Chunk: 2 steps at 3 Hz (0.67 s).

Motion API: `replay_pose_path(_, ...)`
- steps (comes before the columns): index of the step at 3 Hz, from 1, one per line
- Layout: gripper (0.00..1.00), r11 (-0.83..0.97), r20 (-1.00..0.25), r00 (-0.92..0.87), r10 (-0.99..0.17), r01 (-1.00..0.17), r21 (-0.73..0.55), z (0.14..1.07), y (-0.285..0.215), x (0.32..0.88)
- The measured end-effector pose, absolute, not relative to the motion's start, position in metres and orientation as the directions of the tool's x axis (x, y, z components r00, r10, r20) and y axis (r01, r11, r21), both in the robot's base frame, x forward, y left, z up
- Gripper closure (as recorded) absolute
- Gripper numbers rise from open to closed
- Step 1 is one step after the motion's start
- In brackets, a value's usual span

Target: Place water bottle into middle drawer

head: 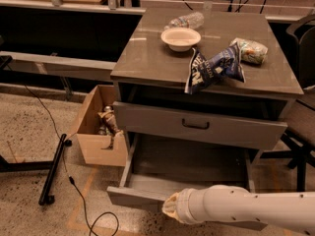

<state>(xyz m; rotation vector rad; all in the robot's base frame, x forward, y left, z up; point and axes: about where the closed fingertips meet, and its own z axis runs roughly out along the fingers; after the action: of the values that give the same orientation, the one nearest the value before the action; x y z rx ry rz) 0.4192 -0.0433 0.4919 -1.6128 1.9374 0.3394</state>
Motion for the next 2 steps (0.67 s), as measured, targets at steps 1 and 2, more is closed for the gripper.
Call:
replay_pose_path(1, 1.00, 0.237, -0.592, -0.106, -0.799, -0.960, -0.149, 0.473, -0.029, 0.413)
replay_pose_path(2, 1.00, 0.280, -0.597, -0.136, -0.791, -0.948, -0.155, 0.456, -0.018, 0.415)
